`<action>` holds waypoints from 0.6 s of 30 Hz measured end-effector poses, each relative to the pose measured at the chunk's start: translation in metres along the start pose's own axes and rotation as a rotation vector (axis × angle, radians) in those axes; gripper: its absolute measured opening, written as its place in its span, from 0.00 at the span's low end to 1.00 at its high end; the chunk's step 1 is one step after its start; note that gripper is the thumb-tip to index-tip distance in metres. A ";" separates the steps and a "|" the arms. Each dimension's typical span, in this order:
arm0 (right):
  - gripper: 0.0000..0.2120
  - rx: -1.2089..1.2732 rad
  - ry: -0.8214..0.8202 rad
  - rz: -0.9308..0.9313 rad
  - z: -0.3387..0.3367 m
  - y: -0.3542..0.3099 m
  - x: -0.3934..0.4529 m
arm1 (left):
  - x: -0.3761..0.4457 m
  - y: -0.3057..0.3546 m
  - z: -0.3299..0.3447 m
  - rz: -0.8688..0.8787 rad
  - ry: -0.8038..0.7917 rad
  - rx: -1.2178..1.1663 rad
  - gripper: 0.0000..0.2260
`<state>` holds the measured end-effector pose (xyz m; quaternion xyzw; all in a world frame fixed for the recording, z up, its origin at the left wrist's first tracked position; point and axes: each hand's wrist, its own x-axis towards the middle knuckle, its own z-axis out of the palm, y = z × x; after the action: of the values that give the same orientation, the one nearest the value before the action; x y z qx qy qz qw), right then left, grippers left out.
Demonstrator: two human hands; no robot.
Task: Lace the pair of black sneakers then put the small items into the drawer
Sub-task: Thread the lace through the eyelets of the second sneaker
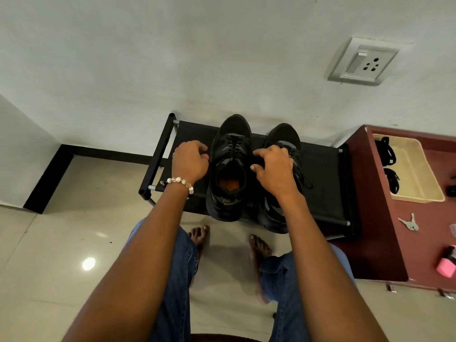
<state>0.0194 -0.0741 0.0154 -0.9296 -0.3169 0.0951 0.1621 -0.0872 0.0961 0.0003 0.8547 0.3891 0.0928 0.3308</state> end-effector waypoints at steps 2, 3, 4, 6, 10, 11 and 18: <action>0.15 0.125 0.097 0.055 0.000 0.004 -0.005 | -0.006 0.004 -0.003 0.121 0.062 -0.052 0.12; 0.12 0.168 0.144 0.077 0.001 0.005 -0.008 | -0.010 0.006 -0.003 0.172 0.045 -0.063 0.13; 0.09 0.198 0.187 0.102 0.000 0.005 -0.013 | -0.014 0.008 -0.002 0.212 -0.001 -0.052 0.16; 0.07 0.194 0.237 0.160 -0.001 0.002 -0.024 | -0.022 0.010 0.005 0.213 -0.140 0.029 0.27; 0.28 -0.162 0.094 0.292 0.002 -0.007 -0.055 | -0.036 0.014 0.019 0.080 -0.282 0.013 0.34; 0.31 -0.221 0.050 0.319 0.004 -0.011 -0.062 | -0.038 0.015 0.017 0.051 -0.266 -0.051 0.31; 0.24 -0.294 0.067 0.186 0.025 -0.007 -0.075 | -0.042 0.010 0.012 0.001 -0.278 -0.209 0.29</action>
<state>-0.0497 -0.1091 0.0003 -0.9713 -0.2343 0.0313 0.0256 -0.1043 0.0548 0.0014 0.8203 0.3275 0.0138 0.4686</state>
